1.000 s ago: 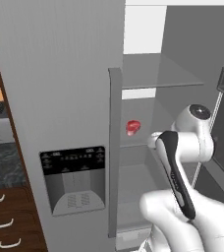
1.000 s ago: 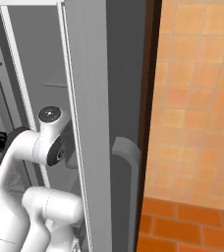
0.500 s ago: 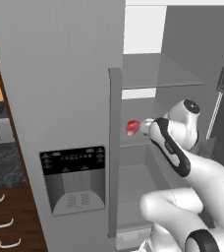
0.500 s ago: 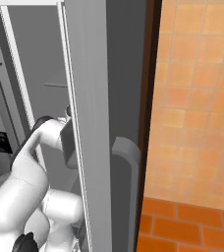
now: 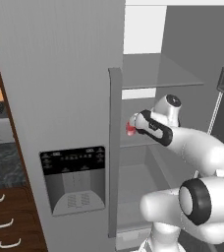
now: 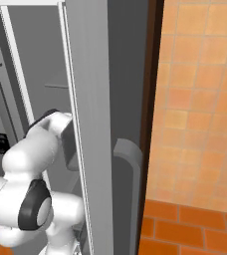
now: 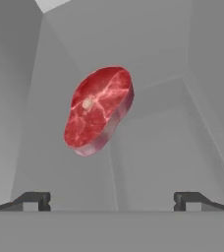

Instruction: Place one potato and one steak in each tupperware on the nearby counter, to pack two identical lunches.

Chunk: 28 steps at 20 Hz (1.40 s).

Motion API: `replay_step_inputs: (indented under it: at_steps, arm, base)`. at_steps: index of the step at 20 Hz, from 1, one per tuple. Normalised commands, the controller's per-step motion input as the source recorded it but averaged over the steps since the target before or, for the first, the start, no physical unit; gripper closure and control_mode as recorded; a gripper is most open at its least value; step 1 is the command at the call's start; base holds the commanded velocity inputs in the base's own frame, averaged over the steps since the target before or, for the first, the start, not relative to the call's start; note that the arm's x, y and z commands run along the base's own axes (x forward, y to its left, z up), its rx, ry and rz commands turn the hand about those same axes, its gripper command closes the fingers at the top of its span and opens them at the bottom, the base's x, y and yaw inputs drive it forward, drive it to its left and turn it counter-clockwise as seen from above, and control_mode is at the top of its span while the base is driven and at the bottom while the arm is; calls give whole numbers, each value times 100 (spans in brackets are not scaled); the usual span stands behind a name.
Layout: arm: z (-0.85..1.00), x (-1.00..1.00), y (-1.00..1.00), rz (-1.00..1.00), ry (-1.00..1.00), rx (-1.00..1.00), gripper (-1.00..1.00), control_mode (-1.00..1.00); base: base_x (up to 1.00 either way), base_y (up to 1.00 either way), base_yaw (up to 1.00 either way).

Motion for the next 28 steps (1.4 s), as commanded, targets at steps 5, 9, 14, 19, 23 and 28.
replay_step_inputs:
  at_steps: [5, 9, 14, 19, 23, 28]
  arm:
    - [-10, 62, 1, 0, -6, 0, -100, -100]
    - [-10, 69, 0, 0, -3, 0, -100, -100]
    - [-20, 67, 0, 0, -1, 0, -100, -100]
    - [-18, 37, 0, 0, 5, -2, -100, -100]
    - [-41, 15, 0, 0, 11, -1, -100, -100]
    - [-26, 24, 12, 0, 2, -1, -100, -100]
  base:
    - [0, 0, 0]
    - [0, 0, 0]
    - [0, 0, 0]
    - [0, 0, 0]
    - [0, 0, 0]
    - [0, 0, 0]
